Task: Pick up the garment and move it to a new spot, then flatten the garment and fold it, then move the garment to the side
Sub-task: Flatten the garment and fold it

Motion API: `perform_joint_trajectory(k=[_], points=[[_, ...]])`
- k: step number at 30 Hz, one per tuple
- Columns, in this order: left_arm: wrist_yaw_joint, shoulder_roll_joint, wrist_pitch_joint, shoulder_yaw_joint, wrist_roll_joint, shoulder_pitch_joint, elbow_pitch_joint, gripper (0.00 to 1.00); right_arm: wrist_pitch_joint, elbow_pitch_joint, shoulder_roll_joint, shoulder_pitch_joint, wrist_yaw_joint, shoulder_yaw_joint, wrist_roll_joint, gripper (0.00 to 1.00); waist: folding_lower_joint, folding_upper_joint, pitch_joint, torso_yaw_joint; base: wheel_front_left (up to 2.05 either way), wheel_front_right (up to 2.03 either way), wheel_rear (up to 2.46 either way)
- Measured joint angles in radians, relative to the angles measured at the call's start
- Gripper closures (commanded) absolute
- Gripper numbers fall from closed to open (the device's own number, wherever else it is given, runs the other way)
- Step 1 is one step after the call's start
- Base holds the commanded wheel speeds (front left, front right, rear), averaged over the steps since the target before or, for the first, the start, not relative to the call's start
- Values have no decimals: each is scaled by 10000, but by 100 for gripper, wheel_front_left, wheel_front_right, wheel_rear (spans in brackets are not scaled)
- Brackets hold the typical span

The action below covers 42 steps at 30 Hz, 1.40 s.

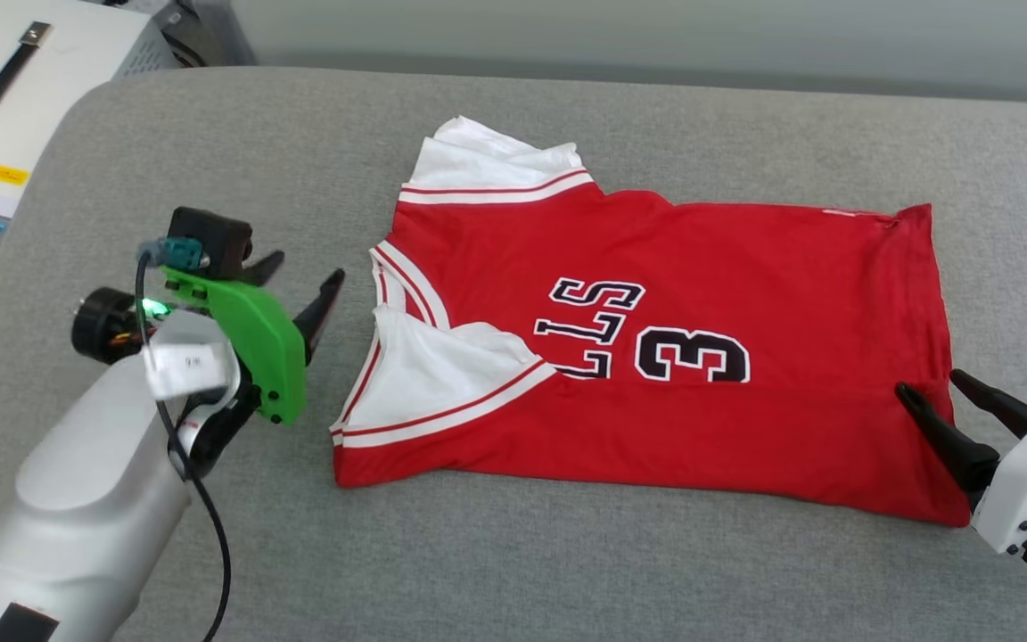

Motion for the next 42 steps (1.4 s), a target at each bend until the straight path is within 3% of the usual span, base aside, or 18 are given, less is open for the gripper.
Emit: perform_joint_trajectory(k=[2,4,10,16,28,29,30,31,37,42], points=[[-2,-4,1145,-33,-886,-20,-255,0,121,-82,8,0,0,0,0,0,0,0,-95,66,0,0,0],[-25,236,2144,-410,-930,-88,-481,0,238,-134,42,-1,0,13,4,0,0,0,-169,90,0,0,0],[-27,366,4807,-1030,-2606,-74,-1045,0,554,-161,198,-2,0,134,27,0,0,0,-233,25,0,0,0],[-27,479,6537,-1409,-3547,-24,-633,0,811,-165,263,-73,0,322,127,0,0,0,-159,-131,0,0,0],[-29,176,6427,-1843,-3448,-58,920,0,984,-127,313,-544,-2,746,224,0,0,0,268,-556,0,0,0],[-31,176,6458,-1894,-3448,-54,966,9,984,-125,295,-577,-2,765,224,0,0,0,292,-594,0,0,0],[-31,207,6449,-1965,-3442,-62,949,83,980,-130,255,-621,-2,773,219,0,0,1,305,-627,0,0,0],[-31,268,6362,-2079,-3392,-68,890,100,968,-150,190,-662,-2,769,205,0,0,0,304,-653,0,0,0],[-29,568,5363,-2437,-3373,105,265,100,1344,-738,-508,-1022,-2,761,-42,0,0,0,54,-669,0,0,0],[-29,957,4757,-2686,-3373,288,-483,100,3070,-1174,-1344,-1191,-2,688,36,0,0,0,-167,-592,0,0,0]])
